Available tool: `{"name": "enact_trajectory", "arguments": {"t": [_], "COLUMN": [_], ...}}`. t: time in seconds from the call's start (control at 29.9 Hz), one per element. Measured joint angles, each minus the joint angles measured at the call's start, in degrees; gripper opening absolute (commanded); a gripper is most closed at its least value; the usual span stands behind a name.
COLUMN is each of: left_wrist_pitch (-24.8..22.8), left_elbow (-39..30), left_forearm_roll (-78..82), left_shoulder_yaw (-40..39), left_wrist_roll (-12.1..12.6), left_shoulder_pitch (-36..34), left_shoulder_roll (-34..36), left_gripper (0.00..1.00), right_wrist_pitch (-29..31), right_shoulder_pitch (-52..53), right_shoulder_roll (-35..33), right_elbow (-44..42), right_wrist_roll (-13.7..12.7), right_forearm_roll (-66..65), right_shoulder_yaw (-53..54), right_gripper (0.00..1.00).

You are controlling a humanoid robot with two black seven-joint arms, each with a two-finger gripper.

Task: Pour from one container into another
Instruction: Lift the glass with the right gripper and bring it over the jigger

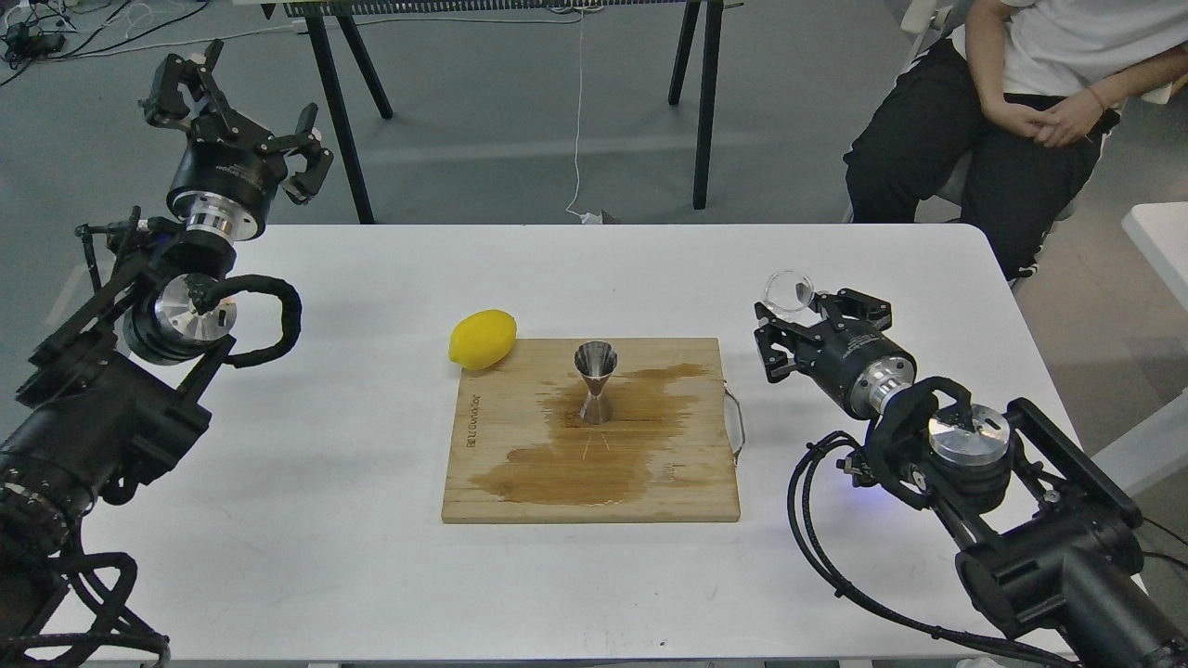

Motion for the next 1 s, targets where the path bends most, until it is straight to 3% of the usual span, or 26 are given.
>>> {"name": "enact_trajectory", "arguments": {"t": [0.33,0.67,1.0], "left_wrist_pitch": [0.1,-0.15,-0.17], "left_elbow": [0.0,0.0,0.0], "left_forearm_roll": [0.0,0.0,0.0], "left_shoulder_yaw": [0.0,0.17,0.17], "left_wrist_roll": [-0.3,-1.0,-1.0], "left_shoulder_pitch": [0.0,0.22,0.25], "left_shoulder_roll": [0.54,1.04,1.22], "left_gripper": [1.0,1.0,1.0], "right_wrist_pitch": [0.4,-0.31,-2.03], "right_shoulder_pitch": [7.29,12.61,14.75], "right_shoulder_roll": [0.74,1.34,1.27], "right_elbow": [-0.09,-0.61,-1.35], "right_wrist_roll": [0.36,0.66,2.54], "right_forearm_roll": [-17.92,-28.26,-38.72], "right_shoulder_yaw": [-15.53,-23.51,-28.65], "right_gripper": [0.3,0.3,0.3]}}
